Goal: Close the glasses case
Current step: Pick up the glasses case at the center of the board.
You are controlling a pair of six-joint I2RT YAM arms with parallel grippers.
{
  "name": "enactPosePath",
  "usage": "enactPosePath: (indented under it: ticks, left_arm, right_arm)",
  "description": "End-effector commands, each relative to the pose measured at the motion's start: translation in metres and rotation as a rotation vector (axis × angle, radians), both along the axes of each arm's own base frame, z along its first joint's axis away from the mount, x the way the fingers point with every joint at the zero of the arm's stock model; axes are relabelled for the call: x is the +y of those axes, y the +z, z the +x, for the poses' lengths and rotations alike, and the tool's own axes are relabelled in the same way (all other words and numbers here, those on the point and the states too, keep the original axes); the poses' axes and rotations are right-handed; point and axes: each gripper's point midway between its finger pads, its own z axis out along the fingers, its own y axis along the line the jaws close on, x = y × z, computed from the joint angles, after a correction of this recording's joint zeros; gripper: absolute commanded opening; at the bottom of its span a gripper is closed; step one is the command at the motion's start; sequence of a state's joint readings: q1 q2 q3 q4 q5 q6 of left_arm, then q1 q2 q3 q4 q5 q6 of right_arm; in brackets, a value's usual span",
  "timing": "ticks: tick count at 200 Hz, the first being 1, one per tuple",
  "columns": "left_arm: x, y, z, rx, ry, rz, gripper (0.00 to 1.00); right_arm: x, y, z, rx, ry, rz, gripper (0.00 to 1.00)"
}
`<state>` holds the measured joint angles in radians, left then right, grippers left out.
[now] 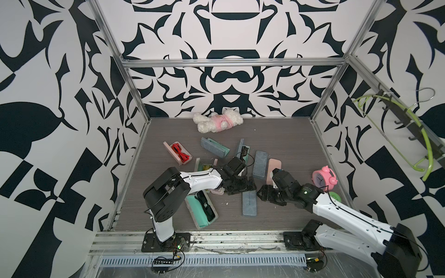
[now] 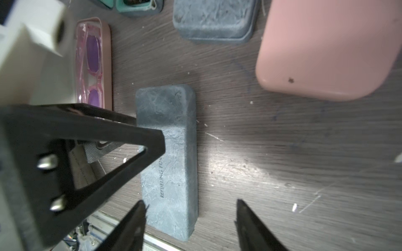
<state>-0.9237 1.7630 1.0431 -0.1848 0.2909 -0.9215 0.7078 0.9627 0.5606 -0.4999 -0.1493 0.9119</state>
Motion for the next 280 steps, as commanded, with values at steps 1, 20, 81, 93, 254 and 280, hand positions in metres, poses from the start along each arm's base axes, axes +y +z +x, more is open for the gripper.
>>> enactPosePath:
  ticks: [1,20,81,93,254,280]
  left_arm:
    - [0.008,0.038,0.010,-0.070,0.042,-0.035,0.99]
    - [0.031,0.064,0.021,-0.139,0.106,-0.047,0.99]
    - [0.119,0.140,0.025,-0.411,0.232,0.016,0.99]
    - [0.128,0.144,0.021,-0.421,0.237,0.020,0.99]
    - [0.153,0.134,0.004,-0.401,0.241,0.022,0.99]
    - [0.155,0.133,0.004,-0.398,0.242,0.028,0.99]
  right_arm:
    - [0.012,0.000,-0.003,0.002,0.010,0.025,0.77]
    - [0.026,0.000,-0.008,-0.008,0.045,-0.032,0.84]
    - [0.062,-0.022,-0.010,-0.012,0.108,-0.292,0.91]
    - [0.068,-0.022,-0.009,-0.015,0.113,-0.308,0.92]
    - [0.075,-0.047,0.000,0.010,0.099,-0.406,0.69]
    - [0.071,-0.040,0.003,-0.007,0.085,-0.410,0.62]
